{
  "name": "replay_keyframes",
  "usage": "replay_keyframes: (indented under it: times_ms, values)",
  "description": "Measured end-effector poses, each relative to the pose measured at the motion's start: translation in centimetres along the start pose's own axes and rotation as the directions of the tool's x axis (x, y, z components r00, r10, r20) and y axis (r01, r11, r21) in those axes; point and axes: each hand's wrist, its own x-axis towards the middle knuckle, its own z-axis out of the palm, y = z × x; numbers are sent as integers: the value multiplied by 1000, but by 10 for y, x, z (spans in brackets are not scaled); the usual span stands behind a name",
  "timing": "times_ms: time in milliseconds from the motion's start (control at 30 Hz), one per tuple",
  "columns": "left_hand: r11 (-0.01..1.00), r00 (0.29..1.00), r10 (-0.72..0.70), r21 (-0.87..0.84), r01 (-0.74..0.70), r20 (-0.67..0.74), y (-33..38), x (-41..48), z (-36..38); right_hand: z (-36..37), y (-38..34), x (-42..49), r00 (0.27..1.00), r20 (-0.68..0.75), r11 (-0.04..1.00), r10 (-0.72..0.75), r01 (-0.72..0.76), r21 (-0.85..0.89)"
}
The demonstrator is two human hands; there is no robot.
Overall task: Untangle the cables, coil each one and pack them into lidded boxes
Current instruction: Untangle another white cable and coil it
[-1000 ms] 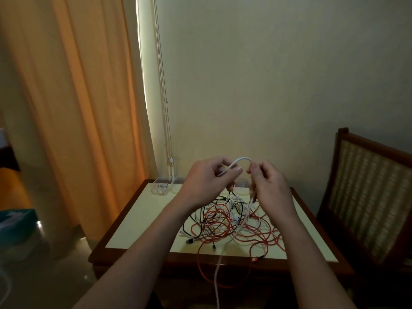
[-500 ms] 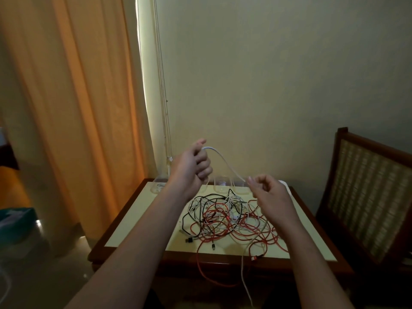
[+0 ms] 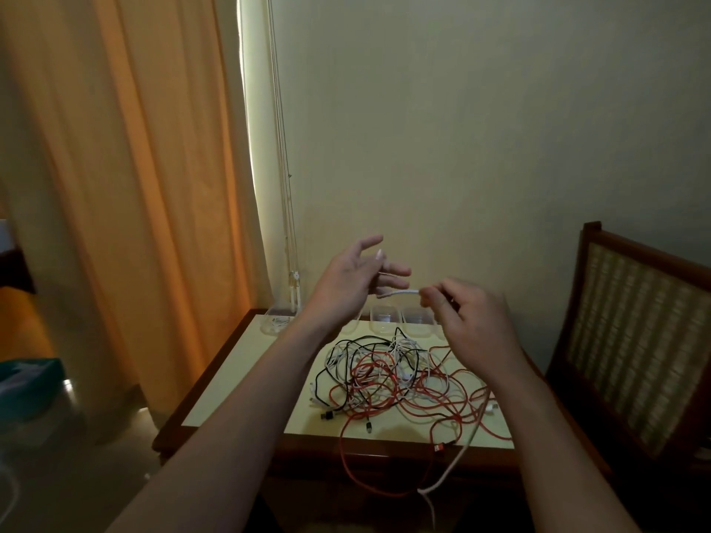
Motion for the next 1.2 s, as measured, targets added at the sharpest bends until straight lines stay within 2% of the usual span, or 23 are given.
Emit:
replay_keyframes:
  times_ms: [67,167,267,367,433,567,733,900,1100,1200]
  values:
    - [997,999,13,73,-15,32,4,-2,4,-2,-6,8,998,-45,999,-49,48,-19]
    - [999,994,-19,41,15,106,8,-4,10,-2,-13,18,992,-99,997,-74,72,-23]
    - [984,987,-78,-147,99,141,10,1,14,-3,-21,24,988,-151,995,-24,38,89]
    - [908,977,-124,-377,183,175,15,4,16,-3,-23,24,976,-169,973,135,-98,211]
    - [869,971,-144,-445,217,193,17,4,14,-1,-19,21,964,-136,937,230,-181,299]
    - [880,959,-185,-398,258,213,14,4,14,4,-17,16,950,-105,907,293,-241,346]
    - [915,969,-171,-336,224,180,10,1,18,6,-22,22,960,-100,905,260,-207,371]
    - [918,976,-133,-350,187,175,12,0,21,3,-26,18,965,53,880,258,-257,400]
    - [957,990,-64,-273,96,125,7,-1,23,4,-27,22,966,-20,891,258,-230,392]
    - [937,990,-52,-337,93,129,4,-1,27,5,-25,22,968,-23,896,250,-222,385]
